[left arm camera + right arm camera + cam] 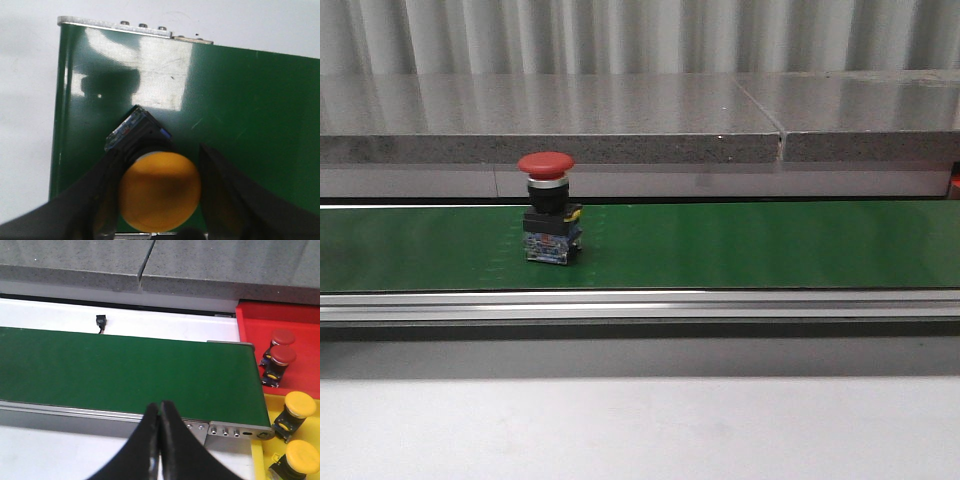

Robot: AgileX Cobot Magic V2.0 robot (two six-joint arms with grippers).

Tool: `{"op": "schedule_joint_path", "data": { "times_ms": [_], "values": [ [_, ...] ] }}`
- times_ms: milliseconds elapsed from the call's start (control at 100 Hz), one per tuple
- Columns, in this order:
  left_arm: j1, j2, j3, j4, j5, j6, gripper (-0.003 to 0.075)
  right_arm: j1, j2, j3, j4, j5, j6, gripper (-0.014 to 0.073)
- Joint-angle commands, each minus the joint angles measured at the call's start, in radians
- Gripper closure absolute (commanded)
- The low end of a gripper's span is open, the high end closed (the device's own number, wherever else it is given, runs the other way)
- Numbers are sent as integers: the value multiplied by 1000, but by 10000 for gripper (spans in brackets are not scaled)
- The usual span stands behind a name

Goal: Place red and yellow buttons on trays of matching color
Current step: 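Lower the yellow button onto the green belt and open the left gripper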

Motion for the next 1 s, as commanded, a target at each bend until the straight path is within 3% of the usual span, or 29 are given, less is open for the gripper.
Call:
{"op": "schedule_joint_path", "data": {
  "times_ms": [0, 240, 570, 650, 720, 850, 990],
  "values": [
    [-5, -40, -23, -19, -29, 3, 443, 2, 5, -25, 1, -70, -10, 659],
    [-5, -40, -23, -19, -43, 3, 189, 2, 5, -25, 1, -70, -10, 659],
    [-23, -125, -23, -15, -143, 71, 191, 2, 5, -25, 1, -70, -10, 659],
    [-46, -164, -22, 1, -161, 98, 255, 2, 5, -25, 1, -70, -10, 659],
    [-69, -195, -9, 31, -179, 115, 389, 2, 5, -25, 1, -70, -10, 659],
    [-102, -262, 52, 66, -226, 115, 726, 2, 5, -25, 1, -69, -10, 659],
    [-128, -340, 153, 73, -310, 119, 740, 2, 5, -25, 1, -68, -10, 659]
  ]
}}
